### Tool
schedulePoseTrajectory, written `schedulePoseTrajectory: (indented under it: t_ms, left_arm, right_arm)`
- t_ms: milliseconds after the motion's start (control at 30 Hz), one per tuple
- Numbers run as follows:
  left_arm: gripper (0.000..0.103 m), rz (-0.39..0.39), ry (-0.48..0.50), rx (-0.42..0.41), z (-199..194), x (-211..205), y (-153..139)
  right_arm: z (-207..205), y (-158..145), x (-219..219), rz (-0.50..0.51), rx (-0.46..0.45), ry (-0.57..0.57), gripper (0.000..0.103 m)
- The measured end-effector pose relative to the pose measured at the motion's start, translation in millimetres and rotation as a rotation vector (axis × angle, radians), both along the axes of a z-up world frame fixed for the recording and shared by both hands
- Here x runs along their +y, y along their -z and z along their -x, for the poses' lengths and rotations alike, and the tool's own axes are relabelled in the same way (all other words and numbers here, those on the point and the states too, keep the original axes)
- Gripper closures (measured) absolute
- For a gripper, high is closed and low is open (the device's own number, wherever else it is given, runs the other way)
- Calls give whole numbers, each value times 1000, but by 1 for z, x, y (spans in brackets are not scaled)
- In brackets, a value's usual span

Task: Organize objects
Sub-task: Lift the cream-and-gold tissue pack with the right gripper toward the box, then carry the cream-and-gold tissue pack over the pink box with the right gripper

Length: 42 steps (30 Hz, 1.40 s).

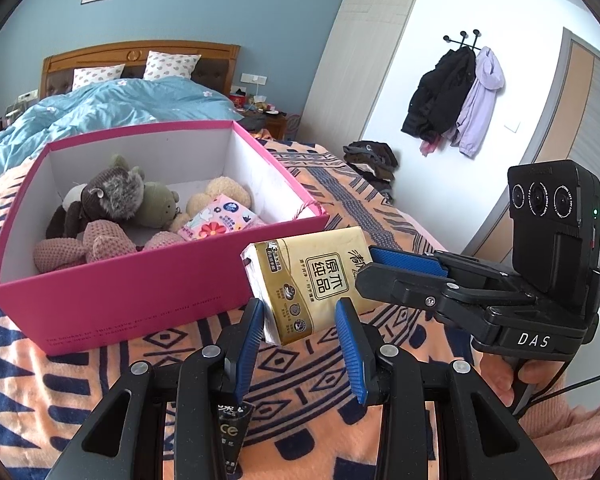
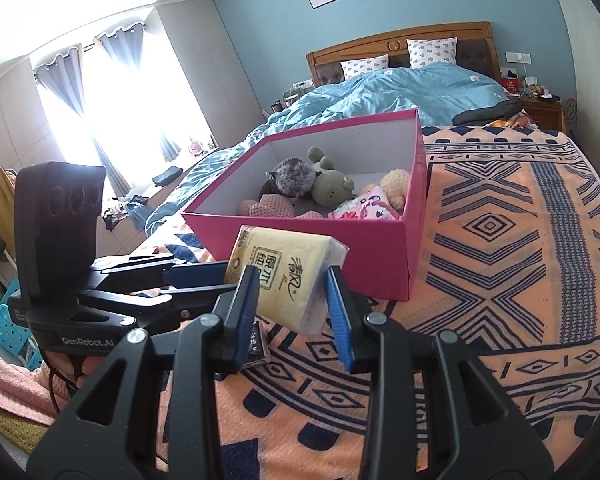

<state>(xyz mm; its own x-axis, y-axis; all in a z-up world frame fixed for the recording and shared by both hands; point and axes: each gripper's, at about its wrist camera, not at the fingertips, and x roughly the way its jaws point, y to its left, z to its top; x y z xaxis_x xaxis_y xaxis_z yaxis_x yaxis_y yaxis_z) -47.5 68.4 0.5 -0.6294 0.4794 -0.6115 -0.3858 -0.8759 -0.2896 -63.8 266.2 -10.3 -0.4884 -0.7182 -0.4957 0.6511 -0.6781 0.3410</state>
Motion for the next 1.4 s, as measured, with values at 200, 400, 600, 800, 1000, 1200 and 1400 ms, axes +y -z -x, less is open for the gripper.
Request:
schedulePoseTrajectory:
  t_ms: [200, 400, 600, 800, 1000, 1200, 1400]
  left_arm:
    - [66, 3, -2, 12, 2, -1, -4]
    - [66, 9, -4, 20, 5, 0, -7]
    - [66, 13, -9, 29, 8, 0, -9]
    - [66, 16, -13, 34, 13, -1, -12]
    - [66, 22, -19, 45, 17, -2, -15]
    - [66, 23, -24, 49, 22, -4, -17]
    - [66, 15, -23, 48, 25, -5, -19]
  right_arm:
    - [1, -5, 1, 2, 15, -2, 66]
    - [3, -9, 1, 8, 31, -4, 66]
    - [6, -14, 0, 7, 46, -7, 66]
    - [9, -18, -2, 4, 57, -11, 66]
    - [14, -21, -5, -4, 67, -14, 66]
    - [18, -22, -6, -5, 68, -16, 66]
    - [21, -25, -4, 4, 71, -18, 66]
